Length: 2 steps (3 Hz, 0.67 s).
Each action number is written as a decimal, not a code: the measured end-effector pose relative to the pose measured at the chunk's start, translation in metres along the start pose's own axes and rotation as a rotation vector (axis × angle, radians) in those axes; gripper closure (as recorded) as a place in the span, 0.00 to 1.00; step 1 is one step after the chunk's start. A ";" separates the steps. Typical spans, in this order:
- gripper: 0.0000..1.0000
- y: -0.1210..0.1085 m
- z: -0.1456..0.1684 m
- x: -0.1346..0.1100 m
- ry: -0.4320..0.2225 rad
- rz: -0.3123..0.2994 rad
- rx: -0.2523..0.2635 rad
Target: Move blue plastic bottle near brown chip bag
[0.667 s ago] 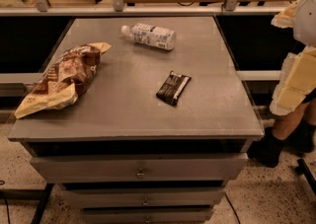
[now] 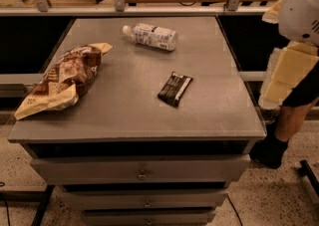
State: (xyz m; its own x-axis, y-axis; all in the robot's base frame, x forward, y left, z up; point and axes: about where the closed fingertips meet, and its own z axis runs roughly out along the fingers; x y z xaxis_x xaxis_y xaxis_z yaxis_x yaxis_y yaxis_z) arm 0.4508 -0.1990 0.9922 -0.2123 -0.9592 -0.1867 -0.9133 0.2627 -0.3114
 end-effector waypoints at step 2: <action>0.00 -0.053 0.024 -0.095 0.050 -0.069 0.069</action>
Offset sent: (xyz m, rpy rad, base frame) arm 0.1384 0.1403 0.0152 -0.1173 -0.0784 0.0593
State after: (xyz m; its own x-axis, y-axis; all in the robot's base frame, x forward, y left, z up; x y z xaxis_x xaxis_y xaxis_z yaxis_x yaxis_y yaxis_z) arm 0.5280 -0.1195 1.0038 -0.1687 -0.9788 -0.1161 -0.9005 0.2010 -0.3856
